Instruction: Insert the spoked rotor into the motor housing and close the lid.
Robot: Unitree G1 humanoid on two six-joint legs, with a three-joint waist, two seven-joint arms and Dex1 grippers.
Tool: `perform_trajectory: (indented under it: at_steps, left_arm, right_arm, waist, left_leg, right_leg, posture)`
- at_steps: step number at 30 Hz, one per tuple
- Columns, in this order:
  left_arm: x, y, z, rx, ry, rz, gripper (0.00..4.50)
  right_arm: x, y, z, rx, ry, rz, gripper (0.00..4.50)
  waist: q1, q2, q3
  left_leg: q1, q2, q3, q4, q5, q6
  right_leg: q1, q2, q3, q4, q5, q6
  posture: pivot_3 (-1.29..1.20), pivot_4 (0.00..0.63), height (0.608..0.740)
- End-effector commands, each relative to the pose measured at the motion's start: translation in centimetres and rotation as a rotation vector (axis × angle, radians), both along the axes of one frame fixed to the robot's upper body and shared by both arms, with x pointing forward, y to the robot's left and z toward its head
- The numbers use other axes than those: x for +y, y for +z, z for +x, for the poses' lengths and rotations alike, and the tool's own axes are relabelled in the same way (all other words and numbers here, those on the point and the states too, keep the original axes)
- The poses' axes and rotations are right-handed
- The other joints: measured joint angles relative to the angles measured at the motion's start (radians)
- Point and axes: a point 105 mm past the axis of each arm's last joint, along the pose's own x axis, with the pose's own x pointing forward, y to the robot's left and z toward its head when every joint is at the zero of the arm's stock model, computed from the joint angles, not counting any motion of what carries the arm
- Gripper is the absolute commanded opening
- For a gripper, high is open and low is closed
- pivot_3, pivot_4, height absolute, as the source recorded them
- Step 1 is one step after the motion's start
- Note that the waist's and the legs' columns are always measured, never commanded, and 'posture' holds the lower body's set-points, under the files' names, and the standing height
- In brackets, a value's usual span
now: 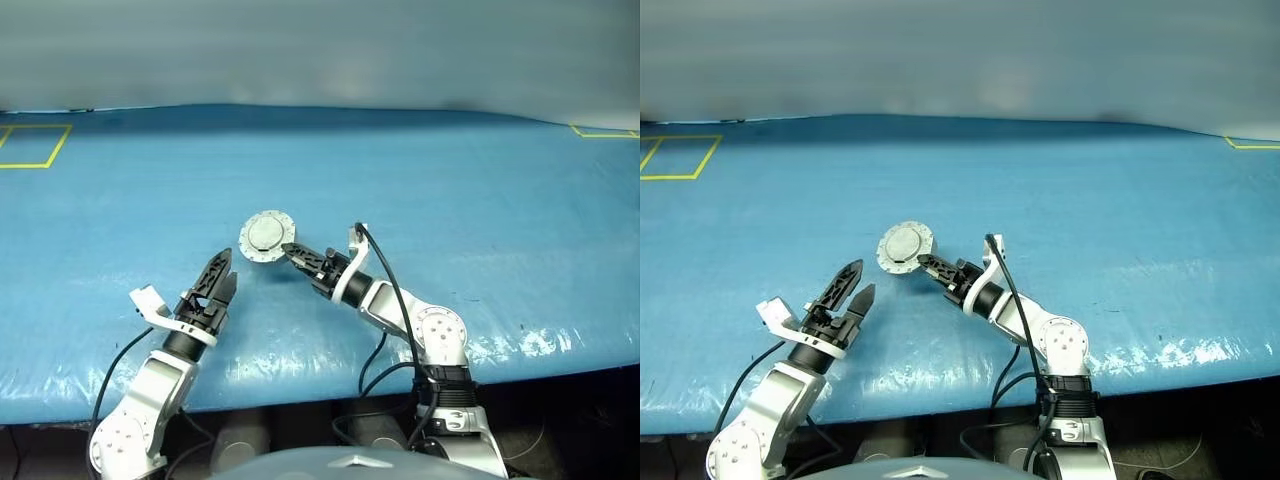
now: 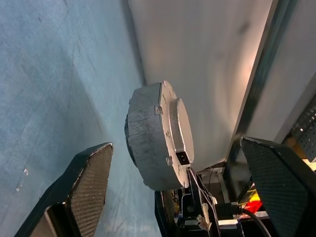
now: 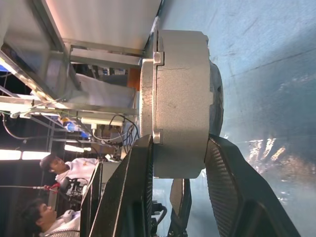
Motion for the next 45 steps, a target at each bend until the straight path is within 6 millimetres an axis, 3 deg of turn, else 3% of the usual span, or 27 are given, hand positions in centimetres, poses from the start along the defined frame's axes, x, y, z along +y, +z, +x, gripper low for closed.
perform_trajectory:
  at_steps: [1,14,17,21,26,27,30,32,35,39,41,45]
  left_arm:
    - [-0.5,1.1,0.5,-0.042,-0.009,-0.069,4.50]
    - [-1.8,1.8,1.5,-0.065,-0.050,-0.135,4.50]
    - [-1.8,2.1,1.6,-0.074,-0.048,-0.146,3.88]
    - [-1.8,2.3,1.4,-0.078,-0.060,-0.141,2.55]
    - [-1.3,2.1,1.5,-0.052,-0.034,-0.099,2.42]
    - [-0.9,2.1,1.6,-0.050,-0.011,-0.086,2.42]
    - [0.9,2.3,2.3,-0.048,0.082,-0.056,2.42]
    - [3.1,2.0,3.3,-0.020,0.177,0.023,2.42]
    - [5.6,1.5,5.1,0.031,0.267,0.123,2.42]
    - [8.2,1.7,8.2,0.063,0.352,0.321,2.42]
    - [8.9,2.5,9.9,0.046,0.379,0.321,2.42]
    - [8.5,3.7,13.7,0.034,0.358,0.342,2.42]
  right_arm:
    - [2.6,4.1,-2.1,-0.079,0.091,0.184,1.18]
    - [3.4,3.7,-4.0,-0.046,0.163,0.175,1.18]
    - [3.5,3.2,-4.3,-0.053,0.175,0.145,1.18]
    - [3.1,2.8,-4.0,-0.079,0.139,0.105,1.18]
    - [2.8,2.6,-3.6,-0.147,0.116,0.060,1.18]
    - [2.6,2.6,-3.4,-0.171,0.106,0.038,1.91]
    - [2.2,2.2,-3.2,-0.264,0.095,-0.069,2.83]
    - [1.6,0.9,-2.9,-0.442,0.092,-0.317,3.45]
    - [0.6,-0.5,-2.3,-0.597,0.063,-0.524,4.49]
    - [-0.3,-1.7,-1.7,-0.737,0.030,-0.703,4.50]
    - [-0.6,-2.1,-1.4,-0.756,0.003,-0.737,4.50]
    - [-1.0,-2.9,-0.9,-0.746,-0.059,-0.790,4.50]
  waist:
    - [0.000,0.000,0.000]
    - [0.000,0.000,0.000]
    - [0.000,0.000,0.000]
    - [0.000,0.000,0.000]
    - [0.000,0.000,0.000]
    - [0.000,0.000,0.000]
    - [0.001,0.000,0.000]
    - [0.003,0.000,0.000]
    - [0.008,-0.001,0.000]
    - [0.018,-0.001,0.000]
    - [0.022,-0.003,0.000]
    - [0.028,-0.006,0.000]
  left_leg:
    - [0.000,0.000,0.000,0.000,0.000,0.000]
    - [0.000,0.000,0.000,0.001,0.000,0.000]
    - [0.000,0.000,0.000,0.002,0.000,0.000]
    - [0.000,0.000,0.000,0.002,0.000,0.000]
    - [0.000,0.000,0.000,0.002,0.000,0.000]
    - [0.001,0.000,0.000,0.002,0.000,0.000]
    - [0.001,-0.001,0.000,0.002,0.000,0.000]
    - [0.001,-0.001,0.000,0.002,0.000,0.000]
    - [0.003,-0.006,0.000,0.003,0.000,-0.001]
    - [0.003,-0.006,-0.001,0.003,0.001,-0.002]
    - [0.002,-0.007,-0.001,0.003,0.001,-0.002]
    - [0.000,-0.009,-0.002,0.004,0.001,-0.002]
  right_leg:
    - [0.000,0.000,0.000,0.000,0.000,0.000]
    - [0.000,0.000,0.000,0.000,0.000,-0.001]
    - [0.001,0.000,0.000,0.000,-0.001,-0.001]
    - [0.001,0.000,0.001,0.000,-0.001,-0.001]
    - [0.001,0.000,0.001,0.000,-0.001,-0.001]
    - [0.001,0.000,0.001,0.000,-0.001,-0.001]
    - [0.001,0.000,0.001,0.000,-0.001,-0.001]
    - [0.001,0.000,0.001,0.000,-0.001,-0.001]
    - [0.003,0.001,0.000,0.000,-0.001,-0.001]
    - [0.003,0.002,0.000,0.001,0.000,0.000]
    - [0.003,0.002,0.000,0.001,0.000,0.000]
    - [0.003,0.000,0.000,0.000,0.003,0.005]
  posture:
    - [0.00,0.150,0.740]
    - [0.00,0.150,0.740]
    - [0.00,0.150,0.740]
    - [0.00,0.150,0.740]
    - [0.00,0.150,0.740]
    - [0.00,0.150,0.740]
    - [0.00,0.150,0.740]
    - [0.00,0.150,0.740]
    - [0.00,0.150,0.740]
    - [0.00,0.150,0.740]
    - [0.00,0.150,0.740]
    - [0.00,0.150,0.740]
